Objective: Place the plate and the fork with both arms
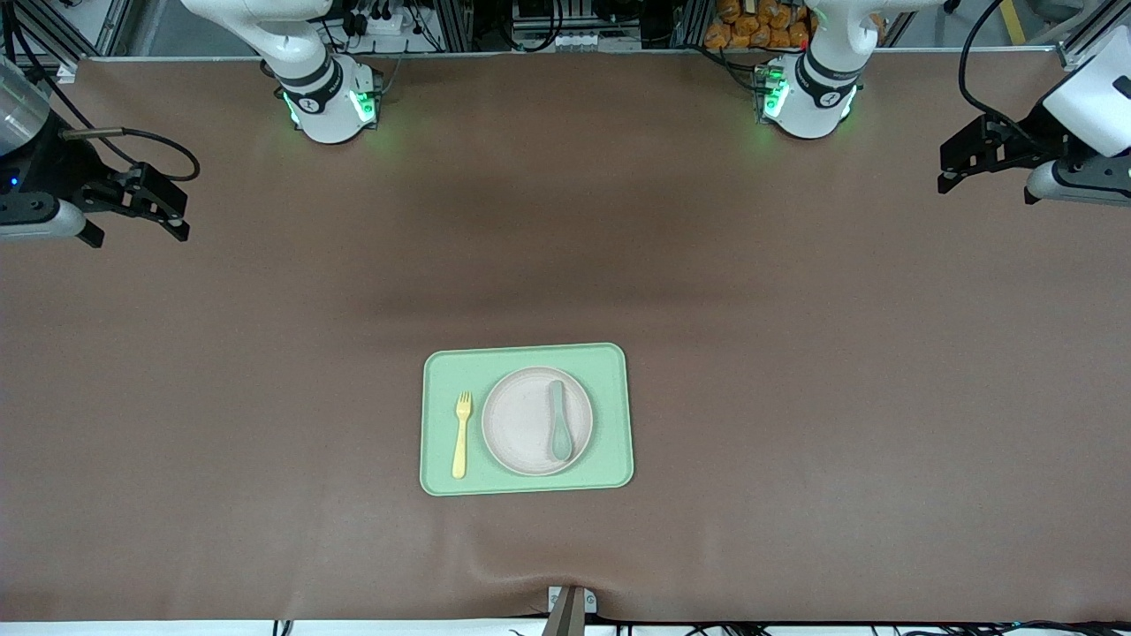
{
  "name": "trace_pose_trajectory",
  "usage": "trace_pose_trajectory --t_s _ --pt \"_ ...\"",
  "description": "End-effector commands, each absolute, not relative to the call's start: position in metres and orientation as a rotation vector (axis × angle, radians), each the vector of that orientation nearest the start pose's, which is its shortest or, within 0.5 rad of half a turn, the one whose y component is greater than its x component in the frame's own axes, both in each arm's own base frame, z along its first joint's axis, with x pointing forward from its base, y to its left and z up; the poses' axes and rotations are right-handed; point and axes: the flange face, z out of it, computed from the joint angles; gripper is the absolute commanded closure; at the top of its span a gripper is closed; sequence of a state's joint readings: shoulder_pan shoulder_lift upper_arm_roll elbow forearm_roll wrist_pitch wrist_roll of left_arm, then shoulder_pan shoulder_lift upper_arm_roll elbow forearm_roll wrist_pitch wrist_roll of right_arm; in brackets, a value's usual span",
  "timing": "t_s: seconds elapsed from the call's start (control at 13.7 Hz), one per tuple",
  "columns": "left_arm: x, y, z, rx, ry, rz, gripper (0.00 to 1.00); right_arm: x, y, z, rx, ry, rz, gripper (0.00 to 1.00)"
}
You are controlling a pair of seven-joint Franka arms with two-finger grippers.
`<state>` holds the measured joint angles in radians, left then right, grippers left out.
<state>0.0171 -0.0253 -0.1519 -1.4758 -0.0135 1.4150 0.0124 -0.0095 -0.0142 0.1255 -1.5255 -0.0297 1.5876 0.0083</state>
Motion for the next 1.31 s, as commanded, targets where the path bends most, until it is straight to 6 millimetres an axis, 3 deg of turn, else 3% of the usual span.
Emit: trace_pose_trajectory --t_s 0.0,0.51,1.24 --pt "0.524 -0.071 0.675 -3.120 0.243 0.048 0.00 0.553 0.053 0.660 -3.186 -0.197 -0.119 0.00" --pt "0.525 -0.069 0.674 -3.121 0.229 0.048 0.00 0.549 0.039 0.655 -3.177 -0.151 -0.065 0.00" --pt "0.525 -0.064 0.673 -3.123 0.197 0.052 0.00 0.549 0.040 0.651 -3.174 -0.151 -0.060 0.00"
